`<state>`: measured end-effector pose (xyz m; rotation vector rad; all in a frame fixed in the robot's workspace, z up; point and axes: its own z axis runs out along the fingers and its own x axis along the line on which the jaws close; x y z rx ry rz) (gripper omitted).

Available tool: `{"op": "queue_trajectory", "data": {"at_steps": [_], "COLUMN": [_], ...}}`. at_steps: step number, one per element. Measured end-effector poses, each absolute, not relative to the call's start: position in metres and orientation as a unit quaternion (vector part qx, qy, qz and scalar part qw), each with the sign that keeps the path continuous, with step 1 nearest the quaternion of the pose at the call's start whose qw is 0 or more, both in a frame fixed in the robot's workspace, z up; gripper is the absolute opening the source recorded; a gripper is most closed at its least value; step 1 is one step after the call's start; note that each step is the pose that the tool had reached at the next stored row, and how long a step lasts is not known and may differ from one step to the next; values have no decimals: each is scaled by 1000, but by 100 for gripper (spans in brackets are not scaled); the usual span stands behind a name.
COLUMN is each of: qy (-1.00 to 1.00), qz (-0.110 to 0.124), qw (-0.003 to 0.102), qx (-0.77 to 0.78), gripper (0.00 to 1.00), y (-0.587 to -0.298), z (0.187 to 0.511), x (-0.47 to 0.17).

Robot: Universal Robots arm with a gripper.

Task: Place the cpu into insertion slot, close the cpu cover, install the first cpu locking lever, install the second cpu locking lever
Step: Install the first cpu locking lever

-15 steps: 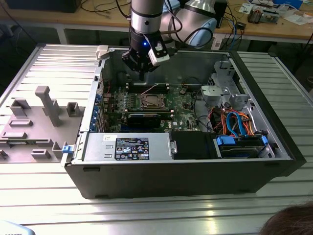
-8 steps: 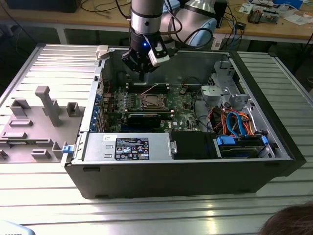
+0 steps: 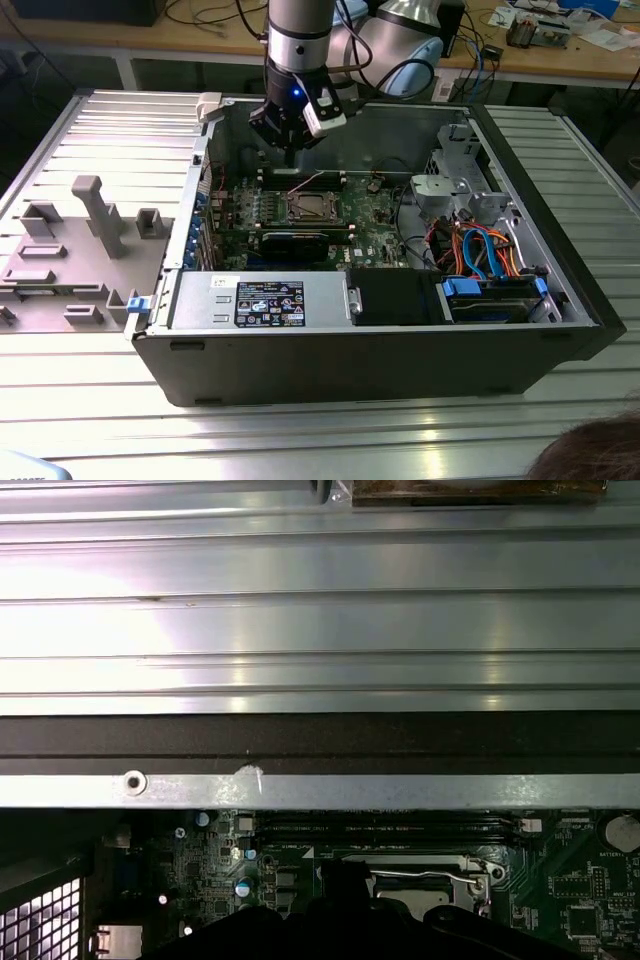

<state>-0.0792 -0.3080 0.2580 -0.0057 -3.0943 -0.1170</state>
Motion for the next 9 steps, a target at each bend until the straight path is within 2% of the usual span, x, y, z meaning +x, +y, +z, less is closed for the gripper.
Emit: {"op": "queue_trajectory", "data": {"at_steps": [9], "qy": [-999], "qz": [-38], "qw": [23], "qx": [-2], "gripper": [11], "y": [-308], "z": [256], "x": [-79]}}
